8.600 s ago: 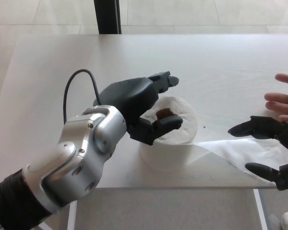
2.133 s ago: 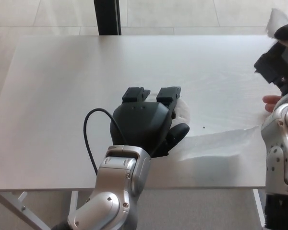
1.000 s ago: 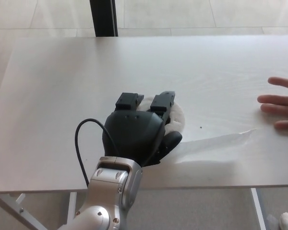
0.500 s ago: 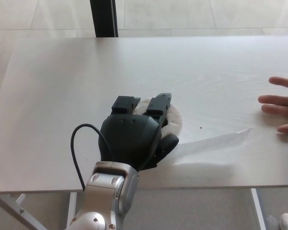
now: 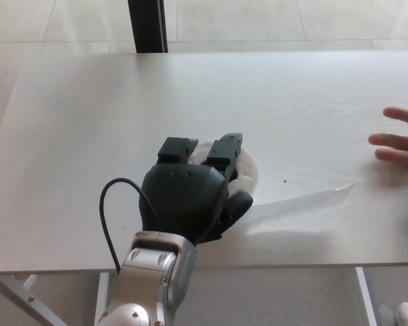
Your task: A toilet paper roll is kept in the middle of the desk infront of the robot. The robot places its left hand on the top of the toilet paper roll to hold it still and uses its right hand to tear off a piece of toilet paper from it and hands the paper to a person
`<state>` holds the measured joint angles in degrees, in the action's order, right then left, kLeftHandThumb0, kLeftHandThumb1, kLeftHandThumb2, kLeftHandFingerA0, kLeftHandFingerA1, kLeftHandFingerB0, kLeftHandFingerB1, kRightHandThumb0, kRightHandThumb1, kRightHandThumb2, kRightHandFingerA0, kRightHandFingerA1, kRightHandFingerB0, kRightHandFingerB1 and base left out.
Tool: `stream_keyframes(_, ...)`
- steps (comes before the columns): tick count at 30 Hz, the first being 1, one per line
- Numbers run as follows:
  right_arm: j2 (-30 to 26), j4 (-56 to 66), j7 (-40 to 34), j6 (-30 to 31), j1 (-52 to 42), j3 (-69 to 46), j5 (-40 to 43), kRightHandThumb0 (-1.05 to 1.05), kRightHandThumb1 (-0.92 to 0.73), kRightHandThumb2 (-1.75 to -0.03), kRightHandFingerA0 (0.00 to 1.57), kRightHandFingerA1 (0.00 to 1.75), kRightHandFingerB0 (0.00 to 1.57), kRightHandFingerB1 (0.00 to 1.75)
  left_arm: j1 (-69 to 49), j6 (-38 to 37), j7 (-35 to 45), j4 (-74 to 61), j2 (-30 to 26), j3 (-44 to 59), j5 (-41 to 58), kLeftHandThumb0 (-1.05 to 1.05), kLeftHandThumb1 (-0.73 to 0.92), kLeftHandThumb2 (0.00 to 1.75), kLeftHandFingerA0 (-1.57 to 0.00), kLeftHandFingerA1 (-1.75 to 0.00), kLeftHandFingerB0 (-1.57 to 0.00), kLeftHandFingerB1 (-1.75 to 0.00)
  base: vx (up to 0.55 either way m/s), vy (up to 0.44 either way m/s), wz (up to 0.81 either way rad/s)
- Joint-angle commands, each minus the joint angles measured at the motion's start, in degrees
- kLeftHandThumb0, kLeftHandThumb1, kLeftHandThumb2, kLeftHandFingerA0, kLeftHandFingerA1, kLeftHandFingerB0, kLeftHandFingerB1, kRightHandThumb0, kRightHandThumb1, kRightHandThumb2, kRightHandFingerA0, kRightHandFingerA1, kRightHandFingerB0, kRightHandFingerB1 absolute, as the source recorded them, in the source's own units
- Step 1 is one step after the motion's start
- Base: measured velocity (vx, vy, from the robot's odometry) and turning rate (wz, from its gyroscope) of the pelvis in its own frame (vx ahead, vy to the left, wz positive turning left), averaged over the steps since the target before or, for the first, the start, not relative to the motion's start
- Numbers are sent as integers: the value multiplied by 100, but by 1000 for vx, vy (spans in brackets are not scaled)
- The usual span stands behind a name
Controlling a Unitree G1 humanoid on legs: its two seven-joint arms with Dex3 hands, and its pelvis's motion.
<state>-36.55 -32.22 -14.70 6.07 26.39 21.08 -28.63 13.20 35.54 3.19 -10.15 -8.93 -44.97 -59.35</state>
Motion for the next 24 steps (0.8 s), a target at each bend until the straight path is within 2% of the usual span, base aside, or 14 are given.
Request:
stream_keyframes(1,-186,55,-125,39,100,143,-726,-49,-62,-61,5,38,34,32,-599,75,962,541,-209,-114,307,-59,92,71,-21,-55,-20,-31,0,0,0)
stream_keyframes(2,-172,108,53,139,102,175,-727,-61,-49,-84,0,20,18,46,-609,71,973,506,-207,-96,330,-59,92,70,-21,-55,-21,-31,0,0,0)
stream_keyframes(4,-155,171,197,127,68,164,-684,-59,-60,-76,0,0,17,37,-615,10,958,498,-231,-85,321,-60,92,71,-20,-56,-21,-32,0,0,0)
stream_keyframes(5,-152,213,256,154,45,154,-688,-61,-66,-60,0,0,18,29,-623,-8,943,506,-235,-76,318,-59,92,70,-20,-55,-22,-32,0,0,0)
stream_keyframes(6,-161,242,353,217,2,125,-657,-94,-55,-80,0,0,16,21,-620,-18,950,528,-223,-83,316,-59,92,71,-19,-56,-21,-32,0,0,0)
stream_keyframes(11,-115,339,429,585,-55,75,-769,-105,-64,-103,0,24,0,3,-667,-71,943,525,-244,-47,314,-60,92,71,-23,-56,-21,-32,0,0,0)
stream_keyframes(12,-112,417,454,664,-76,42,-777,-104,-60,-87,0,0,0,2,-668,-62,967,515,-247,-47,303,-60,92,70,-23,-55,-20,-32,0,0,0)
stream_keyframes(14,-94,551,536,755,-116,-33,-737,-105,-60,-88,0,0,0,4,-665,-12,1055,509,-250,-60,267,-60,92,72,-20,-54,-20,-31,0,0,0)
stream_keyframes(15,-78,671,544,766,-155,-132,-650,-105,-78,-66,0,0,0,15,-678,-22,1028,505,-248,-63,257,-60,92,71,-20,-56,-20,-32,0,0,0)
stream_keyframes(19,-113,1059,656,835,-252,-311,-581,-105,-80,-65,0,0,0,10,-713,-35,1017,501,-233,-60,261,-59,92,71,-18,-54,-20,-32,0,0,0)
stream_keyframes(20,-169,1358,805,854,-311,-438,-481,-105,-63,-85,0,0,0,2,-718,-28,1024,506,-218,-60,264,-59,92,71,-18,-54,-21,-32,0,0,0)
stream_keyframes(21,-216,1626,986,939,-349,-535,-440,-104,-72,-90,0,0,0,0,-722,-33,1000,524,-205,-61,251,-59,92,71,-19,-55,-21,-32,0,0,0)
stream_keyframes(23,-247,1808,1149,1044,-363,-591,-473,-104,-72,-90,0,0,0,0,-722,-40,985,537,-198,-64,235,-59,92,71,-19,-55,-21,-32,0,0,0)
stream_keyframes(24,-322,2265,1278,1034,-463,-886,-294,-105,-88,-68,0,0,0,0,-701,-27,1014,548,-202,-95,178,-59,92,71,-21,-56,-20,-32,0,0,0)
